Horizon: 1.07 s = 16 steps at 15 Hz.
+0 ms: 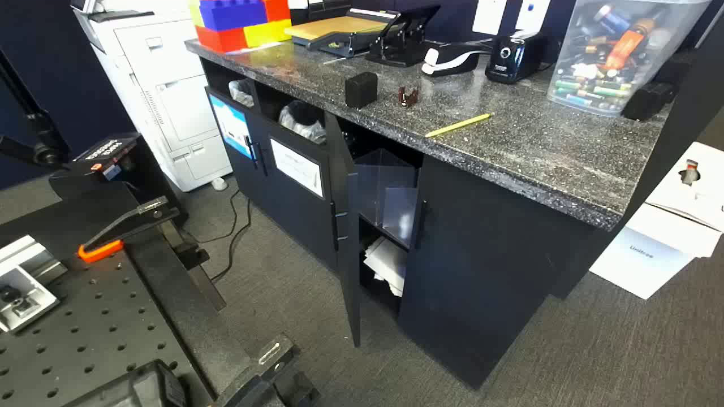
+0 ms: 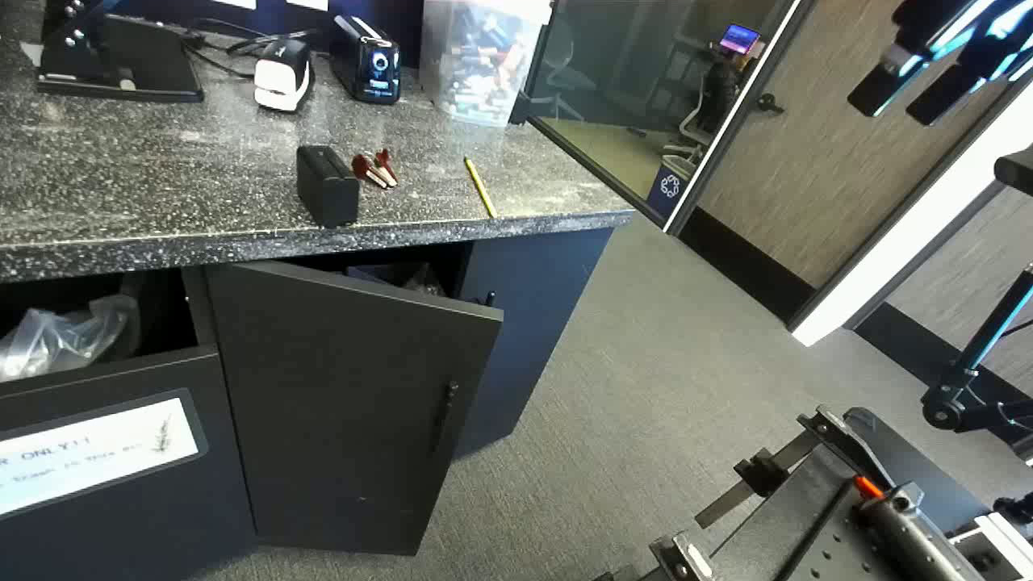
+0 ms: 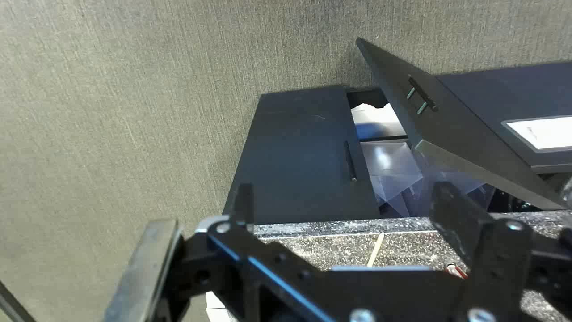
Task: Open the right door of the cabinet
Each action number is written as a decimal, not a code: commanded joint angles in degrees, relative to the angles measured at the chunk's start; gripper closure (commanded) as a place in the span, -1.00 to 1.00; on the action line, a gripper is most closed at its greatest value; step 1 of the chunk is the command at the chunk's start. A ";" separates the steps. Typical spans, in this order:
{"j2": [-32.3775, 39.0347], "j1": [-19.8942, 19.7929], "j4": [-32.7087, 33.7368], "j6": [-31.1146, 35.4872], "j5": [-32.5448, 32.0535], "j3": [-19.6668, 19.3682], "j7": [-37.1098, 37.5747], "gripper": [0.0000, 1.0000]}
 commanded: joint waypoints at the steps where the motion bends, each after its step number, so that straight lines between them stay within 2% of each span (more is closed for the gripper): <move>1: -0.02 0.51 0.13 -0.16 -0.18 -0.52 0.09 -1.00; 5: 5.59 2.29 3.61 -2.10 3.84 -3.49 -9.61 -1.00; 8: 13.16 3.48 8.39 -2.93 9.66 -6.49 -21.32 -1.00; 11: 21.30 2.61 13.88 -3.48 14.03 -6.82 -30.24 -1.00; 13: 28.57 1.68 18.55 -2.55 13.96 -5.67 -31.37 -1.00; 16: 37.79 1.65 23.86 -0.95 11.55 -3.67 -28.22 -1.00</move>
